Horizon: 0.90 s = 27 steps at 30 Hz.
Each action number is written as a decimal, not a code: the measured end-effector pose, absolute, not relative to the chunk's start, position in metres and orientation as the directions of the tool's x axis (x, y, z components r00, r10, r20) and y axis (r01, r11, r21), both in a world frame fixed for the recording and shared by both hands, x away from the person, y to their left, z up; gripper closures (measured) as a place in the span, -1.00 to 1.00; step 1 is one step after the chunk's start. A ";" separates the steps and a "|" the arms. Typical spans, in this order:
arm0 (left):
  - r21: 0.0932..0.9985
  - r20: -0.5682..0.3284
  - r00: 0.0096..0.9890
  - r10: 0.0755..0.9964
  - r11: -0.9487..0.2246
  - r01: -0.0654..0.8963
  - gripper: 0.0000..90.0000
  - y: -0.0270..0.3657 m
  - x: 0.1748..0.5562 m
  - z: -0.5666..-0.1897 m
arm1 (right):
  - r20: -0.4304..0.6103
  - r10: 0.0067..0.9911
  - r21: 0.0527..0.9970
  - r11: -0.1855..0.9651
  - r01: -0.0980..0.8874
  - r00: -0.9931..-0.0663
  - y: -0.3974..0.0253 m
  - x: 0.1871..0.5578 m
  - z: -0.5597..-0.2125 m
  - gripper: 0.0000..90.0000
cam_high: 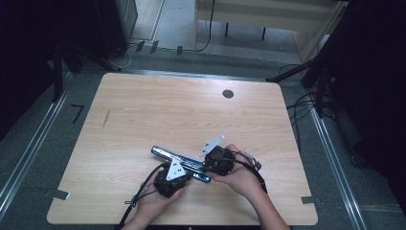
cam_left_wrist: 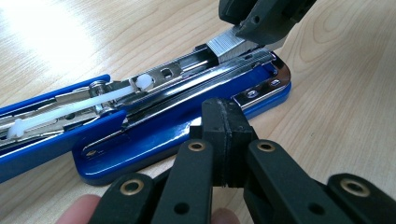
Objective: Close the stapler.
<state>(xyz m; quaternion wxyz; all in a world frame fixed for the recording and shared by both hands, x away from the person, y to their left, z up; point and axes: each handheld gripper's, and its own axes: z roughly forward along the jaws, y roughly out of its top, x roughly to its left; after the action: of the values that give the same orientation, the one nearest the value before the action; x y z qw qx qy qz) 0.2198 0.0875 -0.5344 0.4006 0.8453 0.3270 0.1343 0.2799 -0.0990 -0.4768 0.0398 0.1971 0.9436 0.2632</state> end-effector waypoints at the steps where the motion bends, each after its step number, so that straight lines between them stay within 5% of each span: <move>1: 0.765 -0.035 0.750 0.660 -0.466 0.445 1.00 0.088 0.220 -0.534 | 0.029 0.394 0.513 0.783 0.352 -0.919 -0.099 0.280 -0.477 0.73; 10: 0.765 -0.035 0.750 0.661 -0.465 0.446 1.00 0.088 0.220 -0.534 | 0.041 0.399 0.528 0.770 0.359 -0.916 -0.101 0.280 -0.481 0.63; 17: 0.763 -0.033 0.751 0.659 -0.469 0.445 1.00 0.088 0.220 -0.534 | 0.051 0.461 0.639 0.667 0.384 -0.886 -0.121 0.276 -0.476 0.94; 27: 0.764 -0.032 0.751 0.660 -0.468 0.444 1.00 0.087 0.220 -0.534 | 0.065 0.448 0.624 0.679 0.387 -0.891 -0.122 0.270 -0.487 1.00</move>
<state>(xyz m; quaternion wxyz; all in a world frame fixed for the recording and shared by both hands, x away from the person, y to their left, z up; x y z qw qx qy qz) 0.2197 0.0875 -0.5344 0.3995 0.8461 0.3262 0.1348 0.2701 -0.1218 -0.4875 0.0466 0.2282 0.9151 0.3292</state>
